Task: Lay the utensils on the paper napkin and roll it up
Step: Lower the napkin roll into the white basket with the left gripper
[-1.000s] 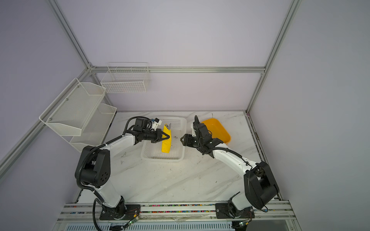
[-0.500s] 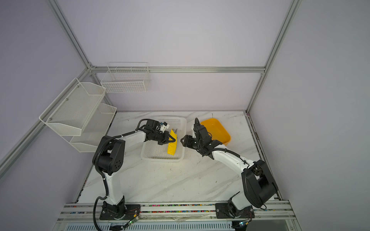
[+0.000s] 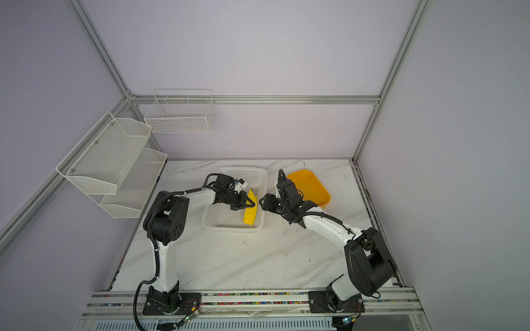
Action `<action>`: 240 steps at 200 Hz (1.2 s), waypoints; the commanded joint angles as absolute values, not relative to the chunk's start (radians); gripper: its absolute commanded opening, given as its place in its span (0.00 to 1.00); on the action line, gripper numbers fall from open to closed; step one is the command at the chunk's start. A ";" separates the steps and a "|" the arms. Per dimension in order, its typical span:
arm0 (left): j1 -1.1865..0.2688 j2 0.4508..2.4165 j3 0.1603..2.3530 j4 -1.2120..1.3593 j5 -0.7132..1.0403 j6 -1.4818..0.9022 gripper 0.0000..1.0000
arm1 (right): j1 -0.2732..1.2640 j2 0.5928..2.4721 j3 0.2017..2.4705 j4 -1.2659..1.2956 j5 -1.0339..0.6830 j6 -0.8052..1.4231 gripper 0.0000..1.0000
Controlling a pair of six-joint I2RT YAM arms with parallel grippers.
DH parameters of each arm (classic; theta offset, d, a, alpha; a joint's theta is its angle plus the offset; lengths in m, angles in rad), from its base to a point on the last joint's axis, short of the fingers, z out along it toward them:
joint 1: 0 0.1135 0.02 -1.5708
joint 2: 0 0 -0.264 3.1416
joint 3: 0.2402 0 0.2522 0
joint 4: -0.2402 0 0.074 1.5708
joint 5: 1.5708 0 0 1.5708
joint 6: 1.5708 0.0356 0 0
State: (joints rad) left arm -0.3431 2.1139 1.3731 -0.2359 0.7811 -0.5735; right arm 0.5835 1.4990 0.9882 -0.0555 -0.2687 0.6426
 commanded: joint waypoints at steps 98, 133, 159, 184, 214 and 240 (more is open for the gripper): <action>-0.360 2.158 1.469 -0.130 0.839 -0.623 0.07 | 0.588 1.466 0.963 -0.035 -0.237 0.632 0.58; -0.361 2.172 1.462 -0.159 0.800 -0.614 0.10 | 0.588 1.465 0.966 -0.037 -0.236 0.632 0.58; -0.364 2.183 1.467 -0.187 0.773 -0.601 0.13 | 0.588 1.466 0.966 -0.037 -0.239 0.632 0.58; -0.367 2.173 1.468 -0.219 0.727 -0.584 0.21 | 0.588 1.466 0.966 -0.036 -0.241 0.632 0.58; -0.373 2.154 1.480 -0.271 0.659 -0.558 0.27 | 0.588 1.468 0.973 -0.042 -0.245 0.634 0.58; -0.379 2.154 1.510 -0.326 0.617 -0.545 0.32 | 0.588 1.460 0.980 -0.046 -0.247 0.634 0.58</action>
